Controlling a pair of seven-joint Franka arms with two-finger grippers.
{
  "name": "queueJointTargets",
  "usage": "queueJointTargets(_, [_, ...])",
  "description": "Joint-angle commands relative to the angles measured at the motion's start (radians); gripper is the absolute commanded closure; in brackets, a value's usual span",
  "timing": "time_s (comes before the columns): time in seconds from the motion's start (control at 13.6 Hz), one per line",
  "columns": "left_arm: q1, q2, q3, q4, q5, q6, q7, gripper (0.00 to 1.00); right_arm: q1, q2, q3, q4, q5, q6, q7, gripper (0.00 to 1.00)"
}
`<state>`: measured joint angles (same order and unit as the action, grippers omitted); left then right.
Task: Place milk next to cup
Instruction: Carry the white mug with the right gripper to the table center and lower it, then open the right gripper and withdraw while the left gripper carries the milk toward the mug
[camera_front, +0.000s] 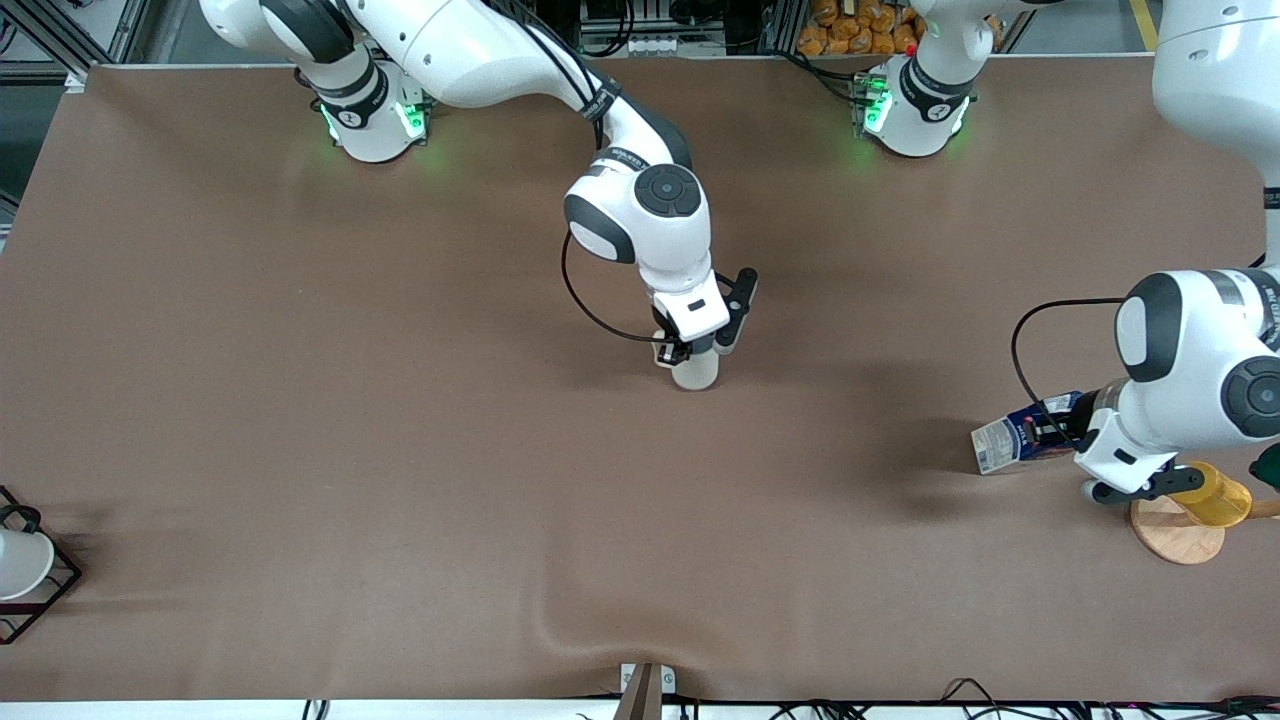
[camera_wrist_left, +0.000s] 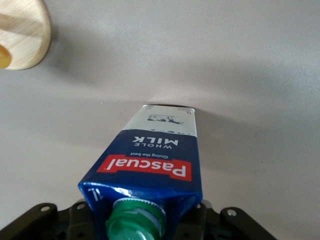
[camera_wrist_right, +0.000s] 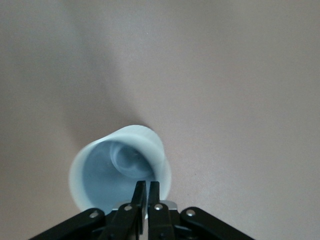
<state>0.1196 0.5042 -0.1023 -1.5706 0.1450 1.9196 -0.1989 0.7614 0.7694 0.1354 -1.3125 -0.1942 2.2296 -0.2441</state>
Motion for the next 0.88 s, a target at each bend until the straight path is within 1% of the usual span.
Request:
queueJointTargets(0.0, [-0.003,-0.055,-0.007,-0.003,-0.005,-0.062,-0.010,0.49,0.004,-0.019,-0.007,0.024,-0.008,-0.073,0.022,0.00])
queueJointTargets(0.22, [0.006,-0.084,-0.005,0.018,-0.079,-0.100,-0.010,0.49,-0.016,-0.051,-0.007,0.026,-0.001,-0.137,0.020,0.00])
queueJointTargets(0.37, [0.000,-0.099,-0.005,0.047,-0.100,-0.148,-0.011,0.49,-0.045,-0.096,-0.004,0.026,0.006,-0.186,0.019,0.00])
queueJointTargets(0.52, [-0.003,-0.104,-0.007,0.070,-0.113,-0.185,-0.013,0.49,-0.094,-0.149,-0.002,0.021,0.031,-0.260,0.012,0.00])
queueJointTargets(0.59, [-0.003,-0.110,-0.020,0.075,-0.126,-0.186,-0.014,0.49,-0.121,-0.177,-0.002,0.018,0.050,-0.301,0.012,0.00])
queueJointTargets(0.74, [-0.003,-0.128,-0.049,0.073,-0.128,-0.197,-0.062,0.49,-0.207,-0.235,-0.002,0.010,0.131,-0.382,0.014,0.00])
queueJointTargets(0.81, [-0.003,-0.136,-0.081,0.073,-0.128,-0.211,-0.097,0.49,-0.265,-0.260,-0.002,0.010,0.171,-0.415,0.014,0.00])
